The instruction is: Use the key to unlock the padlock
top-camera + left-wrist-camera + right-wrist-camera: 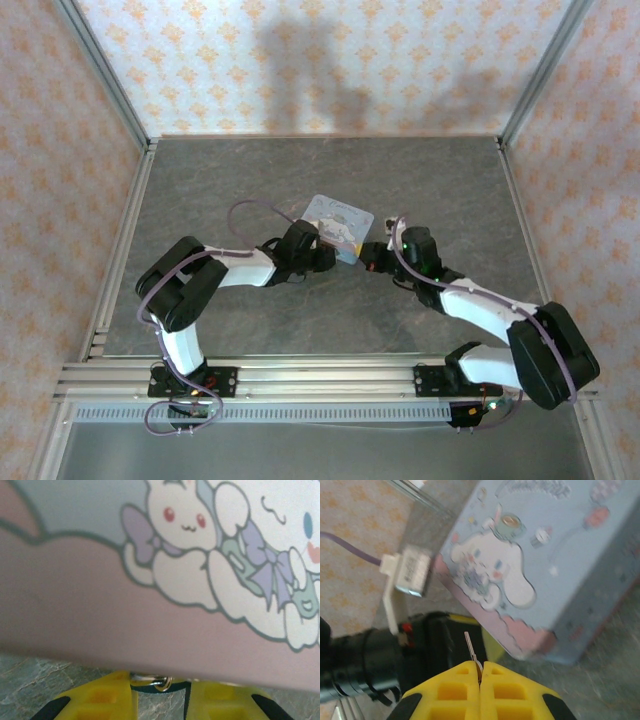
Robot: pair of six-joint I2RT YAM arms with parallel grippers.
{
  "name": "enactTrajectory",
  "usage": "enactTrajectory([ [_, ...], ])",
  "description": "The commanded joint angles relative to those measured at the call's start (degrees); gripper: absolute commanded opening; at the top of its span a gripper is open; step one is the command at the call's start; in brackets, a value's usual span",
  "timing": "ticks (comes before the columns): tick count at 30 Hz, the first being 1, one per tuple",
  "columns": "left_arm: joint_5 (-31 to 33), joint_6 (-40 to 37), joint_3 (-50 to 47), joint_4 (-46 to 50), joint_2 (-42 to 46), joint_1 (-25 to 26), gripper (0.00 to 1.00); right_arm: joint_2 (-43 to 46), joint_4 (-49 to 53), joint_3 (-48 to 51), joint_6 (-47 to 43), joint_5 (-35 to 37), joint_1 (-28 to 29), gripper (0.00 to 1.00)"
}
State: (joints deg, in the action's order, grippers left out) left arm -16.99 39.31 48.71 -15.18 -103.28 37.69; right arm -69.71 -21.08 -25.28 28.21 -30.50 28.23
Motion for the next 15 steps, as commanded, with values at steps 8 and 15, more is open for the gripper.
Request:
enactTrajectory([
  [8,-3.60,5.28,3.10,-1.25,2.52,-0.83,0.24,-3.36,-9.16,6.53,-0.40,1.84,3.39,0.00],
  [15,-4.50,6.70,4.10,0.12,3.16,-1.15,0.24,-9.60,-14.06,5.37,-0.68,-0.43,3.94,0.00],
])
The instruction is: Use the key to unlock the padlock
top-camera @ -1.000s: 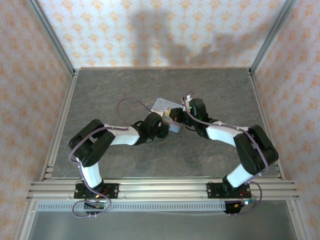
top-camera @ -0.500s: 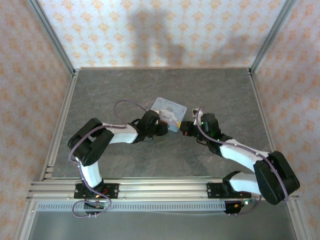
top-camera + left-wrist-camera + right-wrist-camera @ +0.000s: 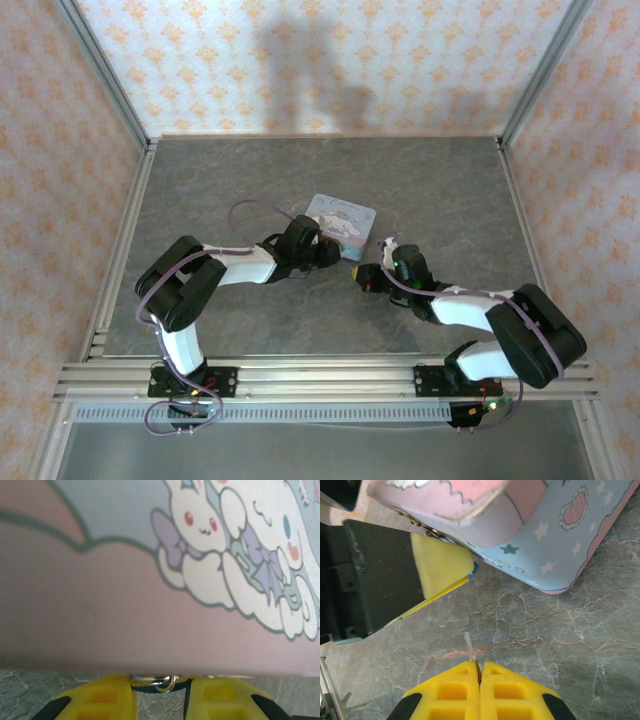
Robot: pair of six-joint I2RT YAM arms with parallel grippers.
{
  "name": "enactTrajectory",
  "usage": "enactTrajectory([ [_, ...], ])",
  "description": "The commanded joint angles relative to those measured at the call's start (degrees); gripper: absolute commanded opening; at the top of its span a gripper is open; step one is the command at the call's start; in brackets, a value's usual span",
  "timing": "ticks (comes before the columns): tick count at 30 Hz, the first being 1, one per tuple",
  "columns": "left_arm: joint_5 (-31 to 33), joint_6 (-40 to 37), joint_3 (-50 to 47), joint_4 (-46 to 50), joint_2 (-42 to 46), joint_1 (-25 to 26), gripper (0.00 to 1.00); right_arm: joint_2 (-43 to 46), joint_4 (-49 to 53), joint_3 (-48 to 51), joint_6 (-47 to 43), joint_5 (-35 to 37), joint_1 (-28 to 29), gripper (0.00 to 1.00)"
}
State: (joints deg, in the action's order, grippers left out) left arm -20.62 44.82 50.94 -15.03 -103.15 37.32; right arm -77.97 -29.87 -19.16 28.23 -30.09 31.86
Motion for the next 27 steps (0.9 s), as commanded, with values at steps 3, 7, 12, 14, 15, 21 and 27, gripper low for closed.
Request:
enactTrajectory([
  [3,-1.19,1.79,2.27,0.37,3.13,-0.93,0.24,-2.78,-7.01,-1.23,-1.05,-1.07,0.32,0.00],
  [7,-2.39,3.37,2.60,0.18,3.13,-1.37,0.24,-4.98,-8.81,-2.16,-3.12,-1.03,0.31,0.00],
  [12,-3.61,5.10,3.41,0.91,3.70,-2.03,0.23,-7.65,-11.94,-3.16,-5.56,-1.19,0.31,0.00],
  [14,-3.81,5.36,4.02,2.23,4.05,-2.32,0.23,-8.42,-13.01,-3.35,-6.56,-1.29,0.31,0.00],
  [15,-3.96,5.47,4.13,2.59,4.18,-2.41,0.23,-8.66,-13.32,-3.39,-6.98,-1.21,0.31,0.00],
  [21,-5.64,7.21,5.15,4.18,4.70,-3.09,0.23,-9.97,-14.58,-3.87,-9.91,-0.56,0.33,0.00],
  [27,-6.45,8.00,5.68,5.37,5.15,-3.44,0.22,-10.25,-17.79,-3.08,-11.56,0.53,0.31,0.00],
])
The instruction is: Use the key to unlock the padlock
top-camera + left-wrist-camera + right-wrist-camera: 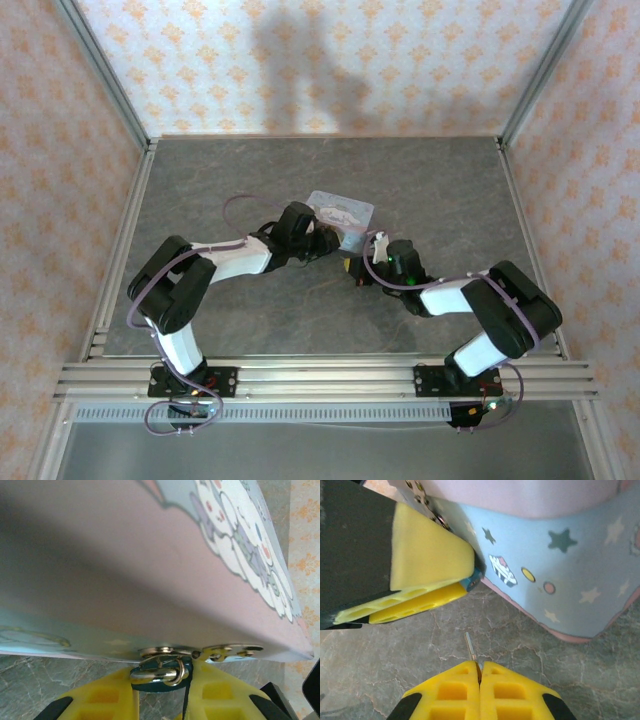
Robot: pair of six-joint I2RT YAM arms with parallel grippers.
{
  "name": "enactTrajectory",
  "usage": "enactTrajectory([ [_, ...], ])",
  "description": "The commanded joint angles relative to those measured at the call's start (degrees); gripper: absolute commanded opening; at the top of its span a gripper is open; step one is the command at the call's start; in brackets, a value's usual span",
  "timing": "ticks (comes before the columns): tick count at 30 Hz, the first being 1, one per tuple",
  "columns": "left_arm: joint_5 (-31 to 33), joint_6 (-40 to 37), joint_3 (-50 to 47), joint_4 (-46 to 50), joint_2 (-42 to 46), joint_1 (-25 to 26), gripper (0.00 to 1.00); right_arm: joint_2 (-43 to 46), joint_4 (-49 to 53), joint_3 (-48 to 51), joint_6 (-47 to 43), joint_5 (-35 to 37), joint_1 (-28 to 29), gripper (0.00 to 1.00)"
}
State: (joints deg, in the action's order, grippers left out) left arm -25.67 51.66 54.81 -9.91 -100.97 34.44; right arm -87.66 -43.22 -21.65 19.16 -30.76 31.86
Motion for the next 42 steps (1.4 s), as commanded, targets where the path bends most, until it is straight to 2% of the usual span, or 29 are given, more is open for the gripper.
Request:
enactTrajectory([
  [1,-1.48,1.26,1.88,0.33,3.01,-0.67,0.22,-0.87,-4.99,-0.50,-2.69,1.29,0.31,0.00],
  [14,-1.66,1.51,2.34,1.38,3.32,-0.68,0.22,-3.08,-8.22,-0.69,-3.78,5.01,0.31,0.00],
  [42,-1.73,1.26,2.25,1.35,2.97,-0.68,0.22,-5.99,-13.10,-2.17,-3.11,3.34,0.31,0.00],
])
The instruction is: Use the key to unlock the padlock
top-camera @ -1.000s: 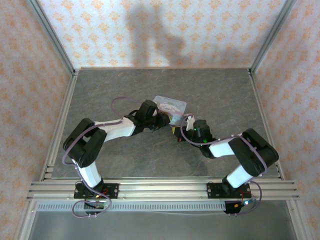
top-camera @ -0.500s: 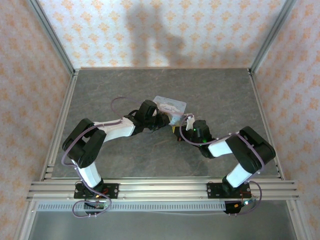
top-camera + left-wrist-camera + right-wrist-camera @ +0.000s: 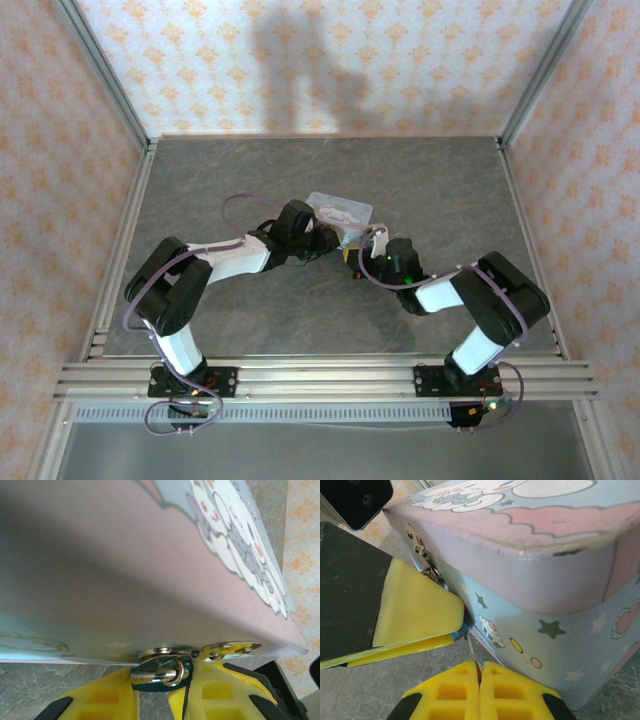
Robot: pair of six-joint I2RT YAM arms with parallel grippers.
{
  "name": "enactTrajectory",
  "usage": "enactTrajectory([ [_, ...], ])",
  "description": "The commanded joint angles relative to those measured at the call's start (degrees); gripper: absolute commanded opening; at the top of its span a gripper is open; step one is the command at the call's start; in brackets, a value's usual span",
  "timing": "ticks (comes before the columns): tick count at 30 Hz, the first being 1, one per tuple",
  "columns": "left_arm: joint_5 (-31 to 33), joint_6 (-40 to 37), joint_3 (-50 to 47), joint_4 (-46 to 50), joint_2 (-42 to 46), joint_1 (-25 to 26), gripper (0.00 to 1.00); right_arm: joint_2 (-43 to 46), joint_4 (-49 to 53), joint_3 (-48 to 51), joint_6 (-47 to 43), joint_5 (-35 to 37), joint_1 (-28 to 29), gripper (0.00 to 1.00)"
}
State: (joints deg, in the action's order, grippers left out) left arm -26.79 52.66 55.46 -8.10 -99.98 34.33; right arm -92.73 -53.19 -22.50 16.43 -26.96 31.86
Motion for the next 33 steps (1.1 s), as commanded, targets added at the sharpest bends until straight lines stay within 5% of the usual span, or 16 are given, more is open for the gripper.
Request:
enactTrajectory([
  [1,-0.64,0.25,1.61,-0.43,1.99,-0.57,0.22,-0.95,-3.25,-1.25,-0.39,-0.57,0.31,0.00],
  [33,-1.14,1.21,1.55,-0.95,2.32,-0.54,0.22,-4.34,-10.19,-0.78,-1.11,0.15,0.56,0.00],
])
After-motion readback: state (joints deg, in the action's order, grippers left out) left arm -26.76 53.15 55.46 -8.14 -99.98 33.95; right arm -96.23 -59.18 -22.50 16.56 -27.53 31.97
